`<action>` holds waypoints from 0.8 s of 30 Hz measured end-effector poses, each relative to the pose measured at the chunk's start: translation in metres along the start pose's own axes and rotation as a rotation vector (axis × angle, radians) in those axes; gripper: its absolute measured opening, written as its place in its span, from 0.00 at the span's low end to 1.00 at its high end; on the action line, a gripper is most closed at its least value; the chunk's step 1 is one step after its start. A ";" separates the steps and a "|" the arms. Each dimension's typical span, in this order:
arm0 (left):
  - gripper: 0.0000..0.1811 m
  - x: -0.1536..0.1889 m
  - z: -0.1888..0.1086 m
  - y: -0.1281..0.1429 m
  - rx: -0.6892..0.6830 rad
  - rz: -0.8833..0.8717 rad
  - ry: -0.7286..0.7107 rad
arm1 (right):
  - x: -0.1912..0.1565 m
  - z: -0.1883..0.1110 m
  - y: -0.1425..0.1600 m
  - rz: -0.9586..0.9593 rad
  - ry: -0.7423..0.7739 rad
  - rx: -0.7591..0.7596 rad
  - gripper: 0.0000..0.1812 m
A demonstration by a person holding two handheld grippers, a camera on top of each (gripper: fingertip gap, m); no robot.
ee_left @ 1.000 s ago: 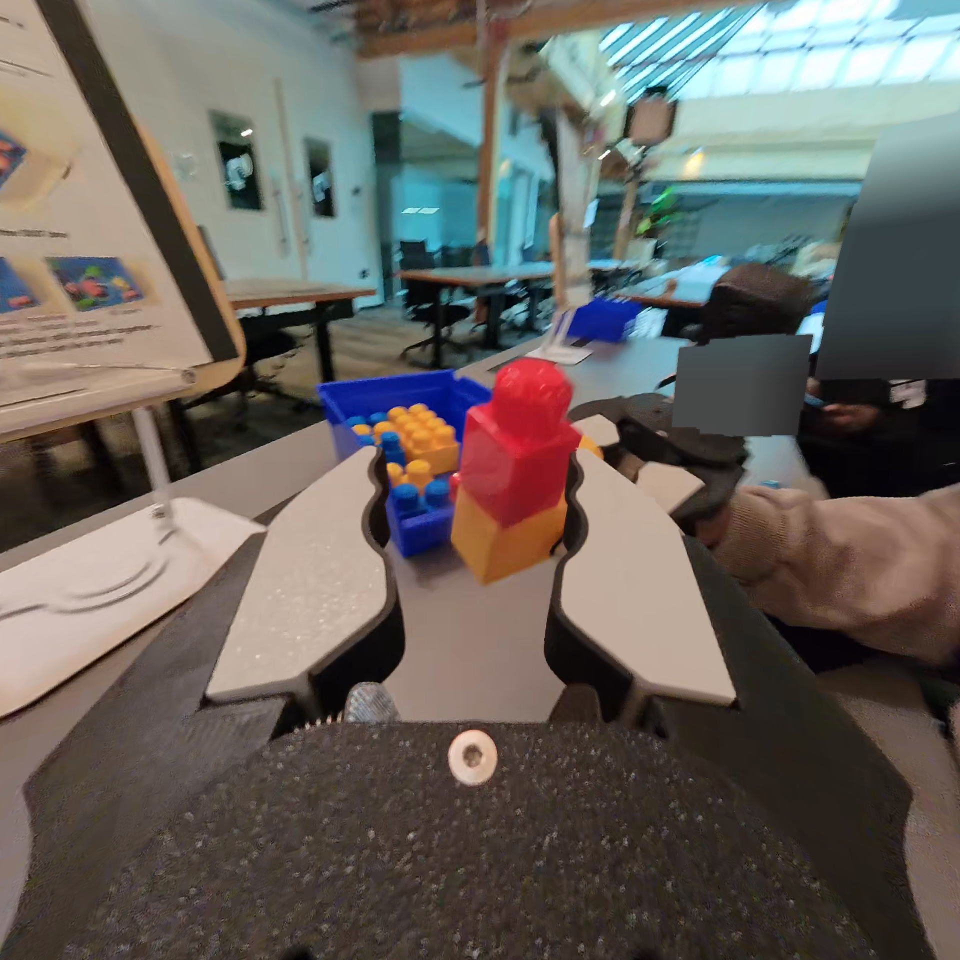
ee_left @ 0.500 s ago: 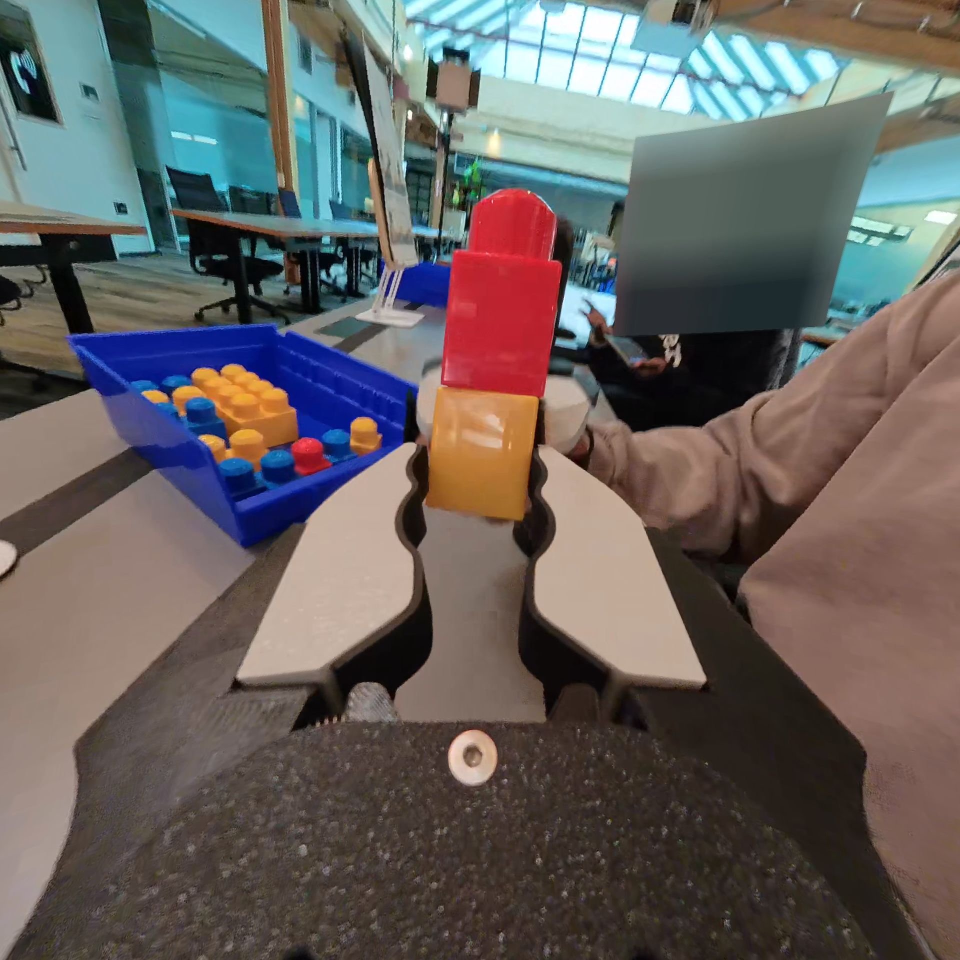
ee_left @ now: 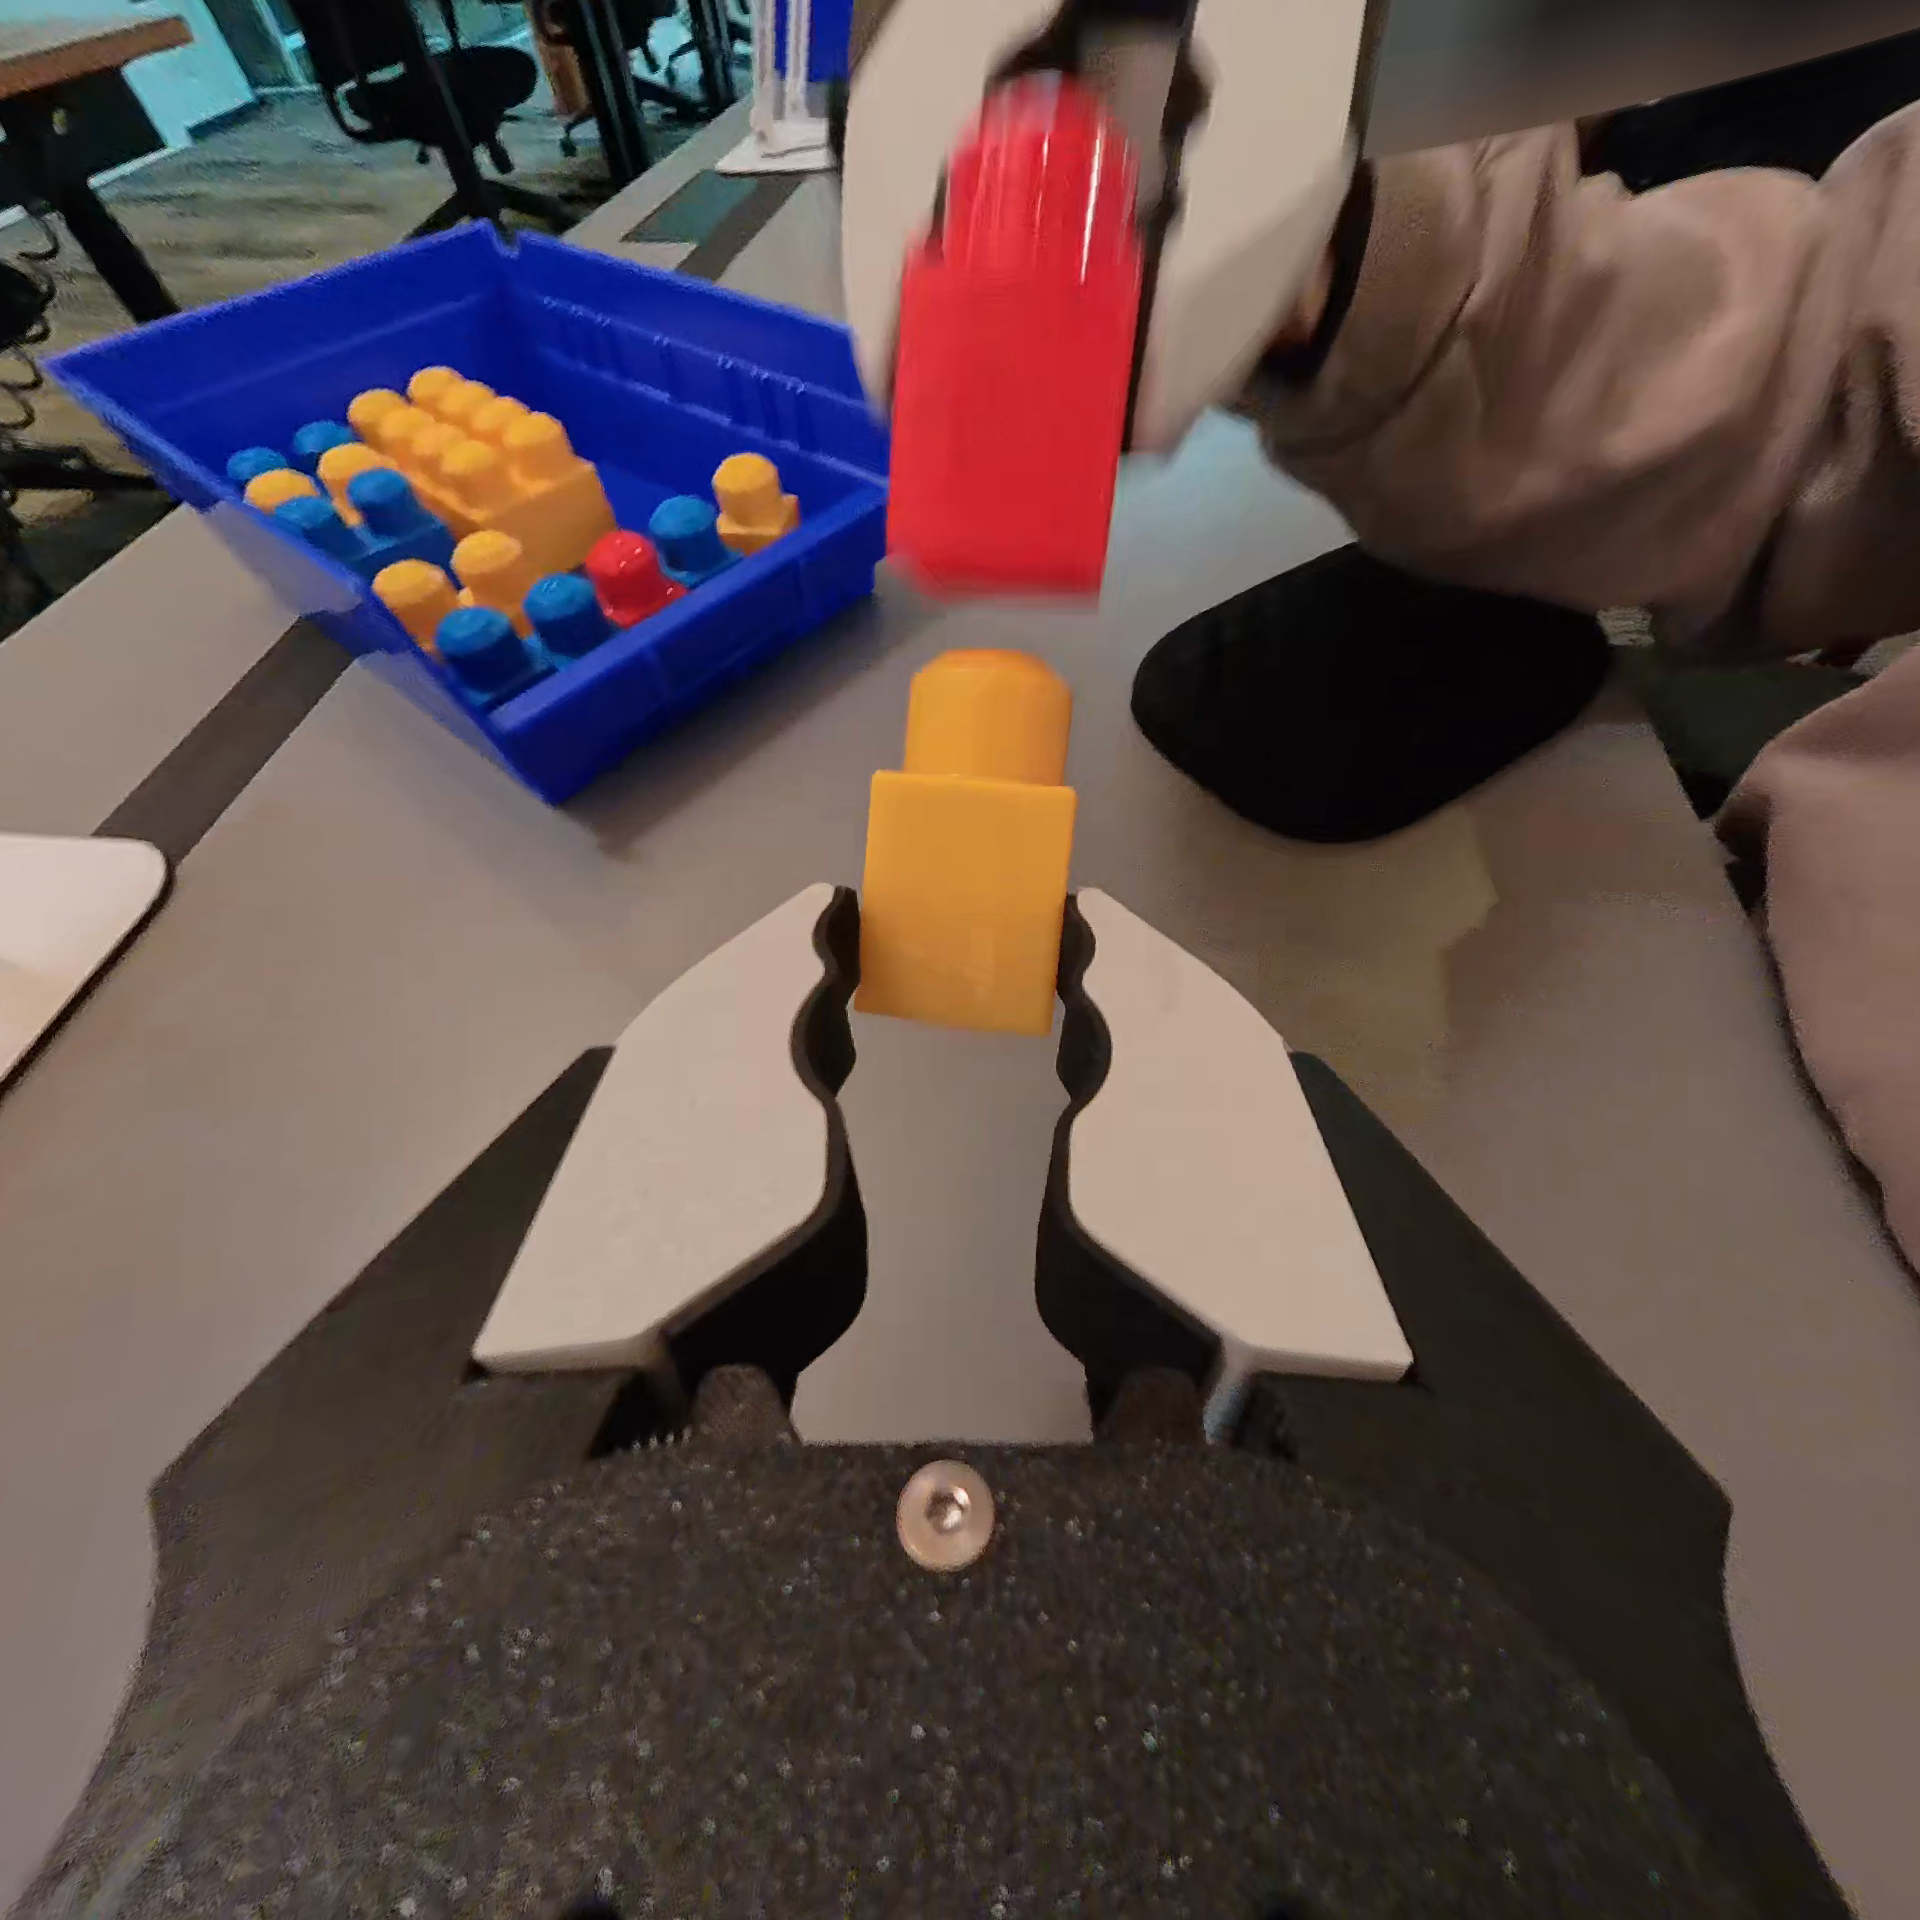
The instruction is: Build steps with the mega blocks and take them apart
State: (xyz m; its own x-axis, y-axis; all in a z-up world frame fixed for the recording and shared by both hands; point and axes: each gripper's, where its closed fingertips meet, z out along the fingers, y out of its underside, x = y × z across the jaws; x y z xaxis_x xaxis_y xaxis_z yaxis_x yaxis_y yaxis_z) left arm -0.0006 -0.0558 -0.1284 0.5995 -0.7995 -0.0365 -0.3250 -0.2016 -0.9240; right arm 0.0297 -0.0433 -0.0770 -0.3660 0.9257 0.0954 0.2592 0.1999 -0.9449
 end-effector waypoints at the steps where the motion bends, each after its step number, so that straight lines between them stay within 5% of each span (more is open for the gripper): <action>1: 0.21 -0.004 -0.003 0.003 0.003 -0.015 -0.009 | 0.007 -0.014 -0.008 0.010 0.019 0.026 0.19; 3: 0.21 -0.011 -0.012 0.002 0.051 -0.058 -0.024 | 0.031 -0.050 -0.021 0.029 0.089 0.026 0.19; 5: 0.21 -0.017 -0.021 -0.005 0.123 -0.064 -0.052 | 0.073 -0.082 -0.013 -0.009 0.264 -0.135 0.19; 12: 0.21 -0.039 -0.042 -0.023 0.296 -0.101 -0.171 | 0.187 -0.159 0.056 0.105 0.456 -0.566 0.19; 17: 0.21 -0.048 -0.046 -0.018 0.301 -0.103 -0.219 | 0.212 -0.180 0.108 0.227 0.455 -0.715 0.19; 24: 0.21 -0.055 -0.049 -0.014 0.315 -0.123 -0.240 | 0.203 -0.169 0.142 0.286 0.402 -0.852 0.19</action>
State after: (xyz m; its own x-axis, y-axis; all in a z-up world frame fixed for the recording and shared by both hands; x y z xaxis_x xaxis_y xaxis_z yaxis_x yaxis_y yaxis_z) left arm -0.0648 -0.0372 -0.0949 0.7853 -0.6184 0.0284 -0.0227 -0.0747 -0.9970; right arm 0.1436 0.2274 -0.1390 0.1017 0.9839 0.1470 0.9061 -0.0306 -0.4221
